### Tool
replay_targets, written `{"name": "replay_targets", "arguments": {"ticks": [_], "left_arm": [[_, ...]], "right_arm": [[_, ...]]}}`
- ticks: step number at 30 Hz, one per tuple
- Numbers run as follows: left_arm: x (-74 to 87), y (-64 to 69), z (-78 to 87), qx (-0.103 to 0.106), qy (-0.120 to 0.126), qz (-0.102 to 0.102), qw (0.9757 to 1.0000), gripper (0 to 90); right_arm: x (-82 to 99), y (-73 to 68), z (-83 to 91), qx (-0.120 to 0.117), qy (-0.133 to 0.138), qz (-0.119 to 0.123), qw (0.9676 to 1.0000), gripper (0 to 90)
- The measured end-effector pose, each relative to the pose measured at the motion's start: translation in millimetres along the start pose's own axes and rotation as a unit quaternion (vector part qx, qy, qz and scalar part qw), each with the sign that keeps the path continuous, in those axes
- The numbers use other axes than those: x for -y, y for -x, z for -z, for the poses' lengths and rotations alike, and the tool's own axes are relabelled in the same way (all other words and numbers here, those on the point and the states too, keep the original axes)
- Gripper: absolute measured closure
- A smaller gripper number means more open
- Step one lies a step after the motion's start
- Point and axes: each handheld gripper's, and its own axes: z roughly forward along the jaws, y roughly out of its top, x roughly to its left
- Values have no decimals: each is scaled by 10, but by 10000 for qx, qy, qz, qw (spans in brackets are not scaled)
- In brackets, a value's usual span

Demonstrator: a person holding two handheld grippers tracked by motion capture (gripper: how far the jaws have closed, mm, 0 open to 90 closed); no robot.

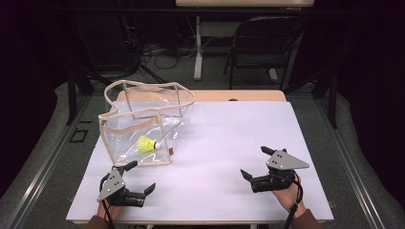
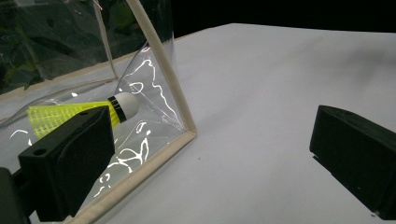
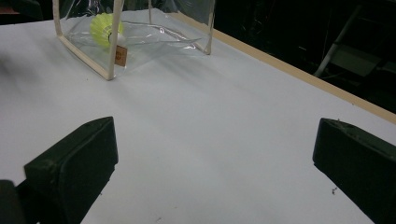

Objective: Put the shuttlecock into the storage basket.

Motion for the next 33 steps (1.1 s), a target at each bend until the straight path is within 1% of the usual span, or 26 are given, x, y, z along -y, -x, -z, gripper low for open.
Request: {"name": "replay_targets", "arguments": {"ticks": [8, 17, 19, 29, 33], "left_arm": [[-1, 5, -4, 3, -23, -11, 10000, 0], [0, 5, -4, 4, -19, -7, 10000, 0], [1, 3, -1, 3, -12, -1, 10000, 0], [2, 3, -7, -4, -31, 0, 10000, 0], [2, 6, -8, 7, -34, -12, 10000, 0]], "right_arm": [[176, 4, 55, 41, -12, -35, 10000, 0], [340, 11, 111, 94, -9, -10, 10000, 0], [370, 8, 128, 116, 8, 24, 9999, 0], [514, -6, 218, 182, 59, 22, 9998, 0], [570, -21, 259, 170, 152, 51, 9997, 0]]}}
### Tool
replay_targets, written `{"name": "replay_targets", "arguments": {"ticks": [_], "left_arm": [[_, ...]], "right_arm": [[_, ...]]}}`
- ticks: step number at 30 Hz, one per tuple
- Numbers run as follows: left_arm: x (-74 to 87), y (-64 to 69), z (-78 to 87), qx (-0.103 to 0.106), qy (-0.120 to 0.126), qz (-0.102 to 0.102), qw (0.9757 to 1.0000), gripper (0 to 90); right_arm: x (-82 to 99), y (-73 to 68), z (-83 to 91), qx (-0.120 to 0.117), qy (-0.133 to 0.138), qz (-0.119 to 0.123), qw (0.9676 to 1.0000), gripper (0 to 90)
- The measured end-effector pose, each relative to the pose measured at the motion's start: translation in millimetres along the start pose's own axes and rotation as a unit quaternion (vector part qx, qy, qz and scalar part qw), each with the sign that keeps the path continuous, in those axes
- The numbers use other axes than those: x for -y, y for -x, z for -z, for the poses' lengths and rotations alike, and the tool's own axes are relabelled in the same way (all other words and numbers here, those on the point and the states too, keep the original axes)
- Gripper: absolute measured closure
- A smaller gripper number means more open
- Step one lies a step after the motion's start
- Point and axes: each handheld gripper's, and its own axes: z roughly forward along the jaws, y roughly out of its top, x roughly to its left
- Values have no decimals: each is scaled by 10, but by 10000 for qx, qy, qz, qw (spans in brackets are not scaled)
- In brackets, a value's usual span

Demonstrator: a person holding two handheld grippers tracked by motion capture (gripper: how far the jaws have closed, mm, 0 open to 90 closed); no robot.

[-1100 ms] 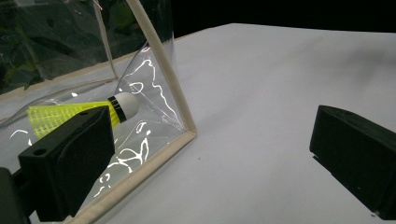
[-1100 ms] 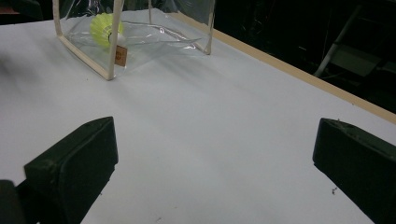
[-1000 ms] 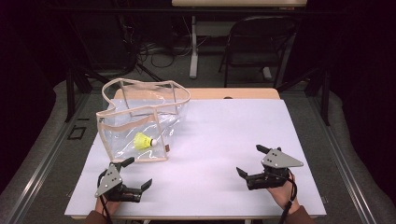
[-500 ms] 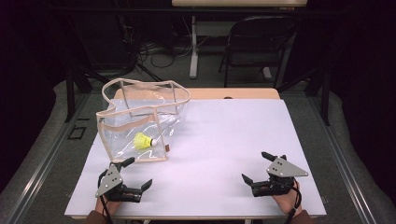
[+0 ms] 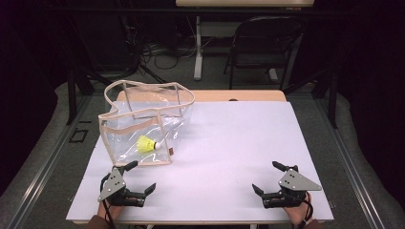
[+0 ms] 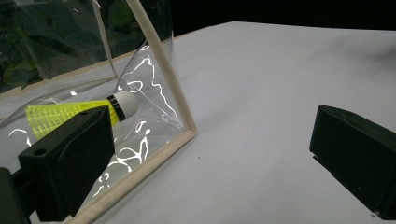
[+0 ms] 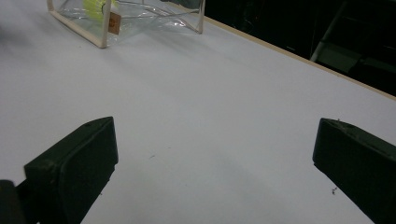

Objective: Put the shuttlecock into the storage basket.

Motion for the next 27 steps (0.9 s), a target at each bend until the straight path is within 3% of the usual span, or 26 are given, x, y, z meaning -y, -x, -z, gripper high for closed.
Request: {"name": "replay_targets", "arguments": {"ticks": [27], "left_arm": [[-3, 5, -4, 34, -24, -58, 10000, 0]], "right_arm": [[200, -115, 148, 122, 98, 343, 9993, 0]]}}
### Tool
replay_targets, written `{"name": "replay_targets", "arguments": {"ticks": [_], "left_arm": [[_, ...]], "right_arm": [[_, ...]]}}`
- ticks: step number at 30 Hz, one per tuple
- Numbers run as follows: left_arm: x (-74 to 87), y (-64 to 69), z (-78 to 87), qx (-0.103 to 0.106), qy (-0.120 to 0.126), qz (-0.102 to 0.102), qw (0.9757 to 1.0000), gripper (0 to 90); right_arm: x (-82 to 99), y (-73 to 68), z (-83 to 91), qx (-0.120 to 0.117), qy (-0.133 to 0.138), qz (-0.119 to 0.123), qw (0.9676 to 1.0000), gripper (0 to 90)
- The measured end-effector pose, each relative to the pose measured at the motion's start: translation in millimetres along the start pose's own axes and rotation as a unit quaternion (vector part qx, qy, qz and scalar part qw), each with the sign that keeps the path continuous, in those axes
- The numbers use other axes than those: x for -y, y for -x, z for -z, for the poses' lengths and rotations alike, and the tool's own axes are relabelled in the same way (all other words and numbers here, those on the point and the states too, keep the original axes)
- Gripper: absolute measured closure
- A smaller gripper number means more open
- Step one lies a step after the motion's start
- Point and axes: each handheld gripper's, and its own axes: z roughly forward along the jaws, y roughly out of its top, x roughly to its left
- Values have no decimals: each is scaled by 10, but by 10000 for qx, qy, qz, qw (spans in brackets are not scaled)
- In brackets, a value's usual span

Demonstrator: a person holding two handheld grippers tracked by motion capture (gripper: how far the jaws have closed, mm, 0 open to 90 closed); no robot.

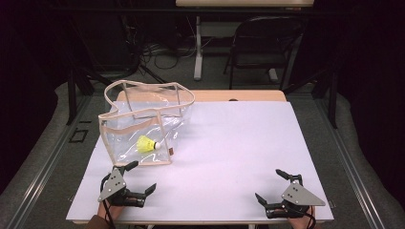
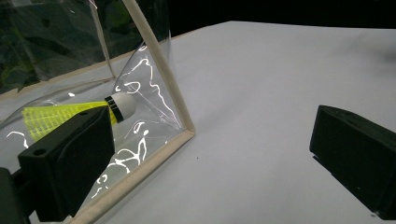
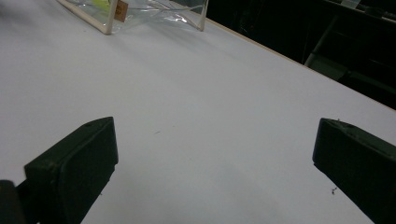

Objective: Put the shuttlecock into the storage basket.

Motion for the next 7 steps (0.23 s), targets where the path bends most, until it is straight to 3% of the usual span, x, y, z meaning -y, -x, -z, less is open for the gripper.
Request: {"name": "replay_targets", "arguments": {"ticks": [7], "left_arm": [[1, -3, -5, -5, -12, -6, 10000, 0]], "right_arm": [[2, 3, -3, 42, 6, -18, 10000, 0]]}}
